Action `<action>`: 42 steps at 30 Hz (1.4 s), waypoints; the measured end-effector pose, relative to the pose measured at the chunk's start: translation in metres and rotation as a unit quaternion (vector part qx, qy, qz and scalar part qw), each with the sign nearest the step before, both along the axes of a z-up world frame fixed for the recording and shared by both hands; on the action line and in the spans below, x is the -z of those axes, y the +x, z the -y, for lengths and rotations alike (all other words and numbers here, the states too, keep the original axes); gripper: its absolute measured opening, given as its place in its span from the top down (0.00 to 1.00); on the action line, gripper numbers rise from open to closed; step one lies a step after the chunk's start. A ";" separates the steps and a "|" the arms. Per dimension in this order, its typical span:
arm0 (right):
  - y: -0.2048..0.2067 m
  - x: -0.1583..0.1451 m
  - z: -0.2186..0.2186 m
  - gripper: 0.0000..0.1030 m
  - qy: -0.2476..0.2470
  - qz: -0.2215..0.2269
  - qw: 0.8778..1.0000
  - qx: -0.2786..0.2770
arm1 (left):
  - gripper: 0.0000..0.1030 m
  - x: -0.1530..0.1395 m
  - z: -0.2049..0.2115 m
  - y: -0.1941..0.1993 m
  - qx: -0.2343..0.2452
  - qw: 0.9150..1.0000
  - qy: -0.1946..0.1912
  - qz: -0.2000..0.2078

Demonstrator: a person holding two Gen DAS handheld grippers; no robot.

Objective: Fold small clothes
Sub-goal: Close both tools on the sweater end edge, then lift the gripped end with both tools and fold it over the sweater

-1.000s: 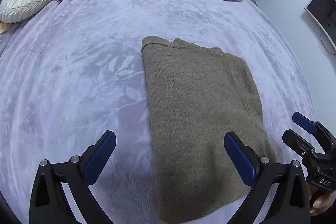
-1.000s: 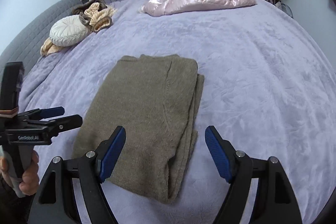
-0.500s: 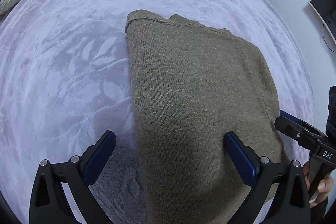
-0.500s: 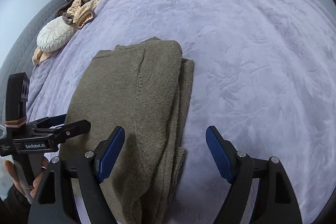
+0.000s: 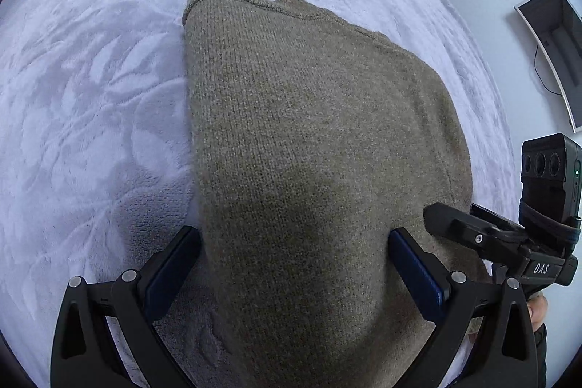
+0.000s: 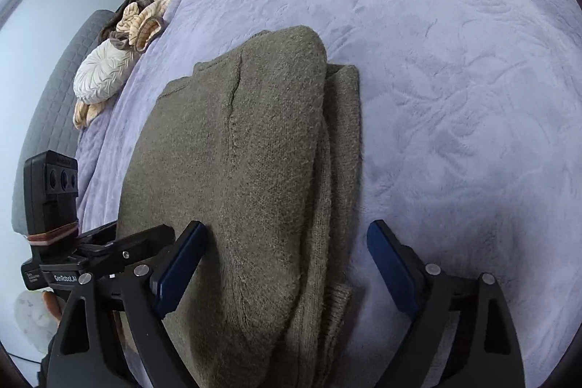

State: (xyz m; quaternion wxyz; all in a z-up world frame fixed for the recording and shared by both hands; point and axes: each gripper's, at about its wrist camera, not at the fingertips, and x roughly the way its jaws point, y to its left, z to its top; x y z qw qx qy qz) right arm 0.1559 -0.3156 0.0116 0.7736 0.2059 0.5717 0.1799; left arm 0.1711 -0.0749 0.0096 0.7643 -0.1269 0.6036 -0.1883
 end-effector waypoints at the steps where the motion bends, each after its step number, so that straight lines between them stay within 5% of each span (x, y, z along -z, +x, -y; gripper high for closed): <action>1: 0.001 0.000 -0.003 0.11 -0.001 0.001 1.000 -0.003 | 0.00 0.000 0.001 0.001 0.004 1.000 0.001 -0.001; 5: 0.001 -0.003 -0.020 0.15 -0.016 0.009 0.999 -0.040 | 0.01 -0.003 0.009 0.005 0.012 1.000 0.014 0.001; 8: 0.004 -0.004 -0.022 0.30 -0.001 0.001 0.999 -0.041 | 0.28 -0.011 0.015 0.000 0.026 1.000 0.000 0.010; 15: -0.001 -0.019 -0.023 0.61 -0.015 0.017 0.999 -0.036 | 0.36 -0.029 0.036 -0.005 0.031 0.998 0.050 0.033; 27: -0.014 -0.054 -0.044 0.68 -0.055 0.058 0.996 -0.050 | 0.51 -0.050 0.034 -0.021 0.040 0.995 0.074 0.052; 42: -0.039 -0.088 -0.064 0.68 -0.076 0.075 0.993 -0.051 | 0.52 -0.082 0.017 -0.053 0.042 0.994 0.076 0.069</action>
